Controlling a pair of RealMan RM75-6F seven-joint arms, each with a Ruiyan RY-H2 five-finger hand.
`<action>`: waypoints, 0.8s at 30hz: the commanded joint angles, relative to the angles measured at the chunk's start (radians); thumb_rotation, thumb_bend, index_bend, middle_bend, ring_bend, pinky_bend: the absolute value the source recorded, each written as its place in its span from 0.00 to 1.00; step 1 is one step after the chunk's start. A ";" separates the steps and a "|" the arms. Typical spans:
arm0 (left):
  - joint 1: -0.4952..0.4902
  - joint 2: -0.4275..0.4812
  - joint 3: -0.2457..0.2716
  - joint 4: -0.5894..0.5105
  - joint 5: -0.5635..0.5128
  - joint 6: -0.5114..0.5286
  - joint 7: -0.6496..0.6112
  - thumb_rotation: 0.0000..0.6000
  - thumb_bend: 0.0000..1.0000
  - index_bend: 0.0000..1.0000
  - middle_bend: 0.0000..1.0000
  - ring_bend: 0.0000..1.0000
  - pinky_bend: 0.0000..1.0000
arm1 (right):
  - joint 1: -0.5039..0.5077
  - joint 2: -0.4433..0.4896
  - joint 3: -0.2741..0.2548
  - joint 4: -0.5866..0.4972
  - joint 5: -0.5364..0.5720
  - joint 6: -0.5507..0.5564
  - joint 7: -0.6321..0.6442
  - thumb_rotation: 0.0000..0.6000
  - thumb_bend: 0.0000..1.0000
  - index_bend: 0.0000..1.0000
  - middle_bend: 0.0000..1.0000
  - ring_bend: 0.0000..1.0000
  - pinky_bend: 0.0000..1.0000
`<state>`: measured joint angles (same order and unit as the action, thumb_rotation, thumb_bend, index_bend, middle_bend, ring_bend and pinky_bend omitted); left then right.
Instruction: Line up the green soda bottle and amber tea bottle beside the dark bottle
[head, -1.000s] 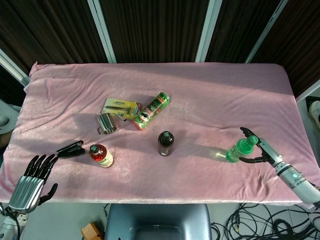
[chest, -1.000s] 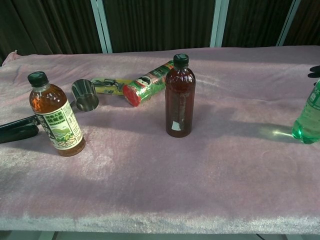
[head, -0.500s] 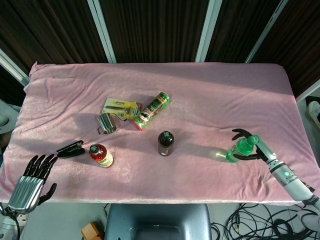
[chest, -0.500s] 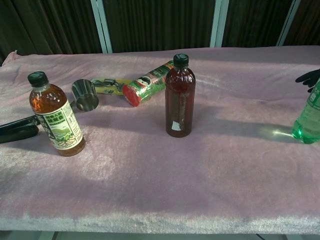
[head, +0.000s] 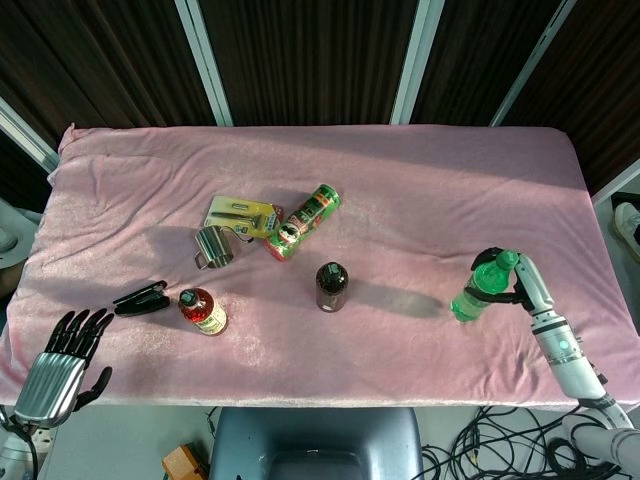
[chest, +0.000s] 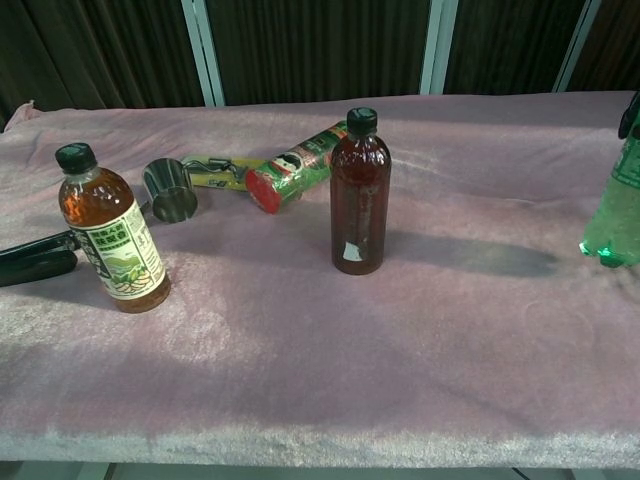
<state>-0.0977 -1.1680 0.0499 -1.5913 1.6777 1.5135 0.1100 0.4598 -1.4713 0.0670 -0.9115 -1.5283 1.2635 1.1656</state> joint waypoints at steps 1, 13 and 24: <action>0.002 0.001 0.000 0.001 0.002 0.005 -0.005 1.00 0.39 0.00 0.05 0.00 0.00 | 0.013 -0.009 0.028 -0.052 0.018 0.002 -0.088 1.00 0.22 1.00 0.64 0.58 0.70; -0.004 0.003 -0.007 0.001 -0.013 -0.009 -0.012 1.00 0.39 0.00 0.05 0.00 0.00 | 0.146 -0.056 0.159 -0.200 0.044 -0.019 -0.302 1.00 0.23 1.00 0.64 0.59 0.73; -0.003 0.006 0.001 0.003 0.007 -0.002 -0.011 1.00 0.39 0.00 0.05 0.00 0.00 | 0.199 -0.163 0.190 -0.209 0.123 -0.092 -0.481 1.00 0.23 1.00 0.64 0.59 0.73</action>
<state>-0.1023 -1.1617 0.0496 -1.5886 1.6820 1.5087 0.0973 0.6504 -1.6112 0.2469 -1.1248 -1.4257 1.1877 0.6854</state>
